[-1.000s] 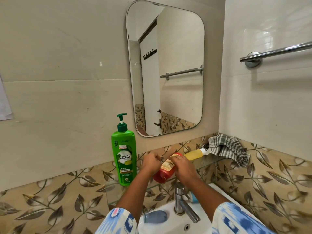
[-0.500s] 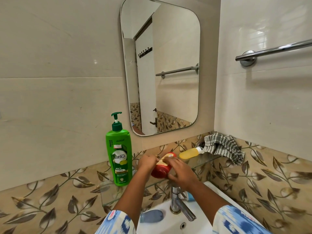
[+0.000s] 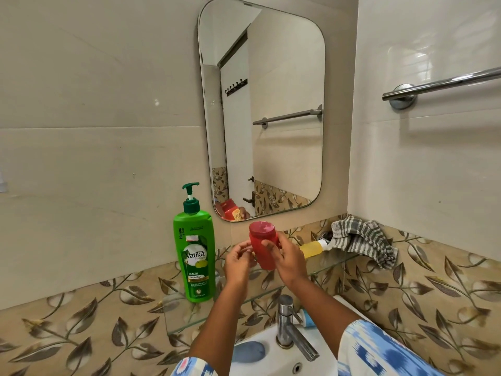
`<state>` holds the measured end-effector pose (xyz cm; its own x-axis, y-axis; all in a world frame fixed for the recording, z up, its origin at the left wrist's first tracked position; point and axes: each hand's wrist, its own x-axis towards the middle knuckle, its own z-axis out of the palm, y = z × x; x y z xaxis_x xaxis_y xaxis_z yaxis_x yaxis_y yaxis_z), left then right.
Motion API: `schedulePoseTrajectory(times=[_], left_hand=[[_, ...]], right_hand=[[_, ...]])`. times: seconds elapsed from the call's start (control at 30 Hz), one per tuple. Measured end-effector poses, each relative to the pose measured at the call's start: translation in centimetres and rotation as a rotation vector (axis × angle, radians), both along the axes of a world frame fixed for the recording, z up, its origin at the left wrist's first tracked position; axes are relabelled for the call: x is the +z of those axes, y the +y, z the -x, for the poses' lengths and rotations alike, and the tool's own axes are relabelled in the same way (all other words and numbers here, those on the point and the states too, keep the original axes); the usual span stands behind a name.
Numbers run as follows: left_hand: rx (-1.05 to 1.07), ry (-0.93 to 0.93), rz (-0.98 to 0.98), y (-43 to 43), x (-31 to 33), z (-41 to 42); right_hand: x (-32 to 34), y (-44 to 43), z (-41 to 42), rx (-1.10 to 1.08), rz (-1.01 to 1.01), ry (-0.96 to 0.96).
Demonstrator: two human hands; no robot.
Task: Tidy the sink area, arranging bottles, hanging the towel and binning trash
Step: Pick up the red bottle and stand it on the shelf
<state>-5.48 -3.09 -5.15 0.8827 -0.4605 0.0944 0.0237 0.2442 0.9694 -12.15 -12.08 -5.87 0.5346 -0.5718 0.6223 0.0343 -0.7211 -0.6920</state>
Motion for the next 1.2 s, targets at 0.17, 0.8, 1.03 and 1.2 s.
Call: schedulePoseTrajectory(times=[0.17, 0.8, 1.03, 1.2], left_hand=[[0.058, -0.048, 0.061, -0.3, -1.4, -0.2], [0.409, -0.235, -0.04, -0.6, -3.5, 1.0], [0.463, -0.283, -0.046, -0.7, -3.8, 1.6], [0.449, -0.331, -0.045, -0.8, -4.4, 1.9]], right_hand=[[1.1, 0.3, -1.1, 0.069, -0.182, 0.009], [2.4, 1.8, -2.0, 0.113, -0.352, 0.062], [2.2, 1.5, -1.5, 0.133, -0.347, 0.085], [1.4, -0.6, -0.6, 0.054, -0.393, 0.094]])
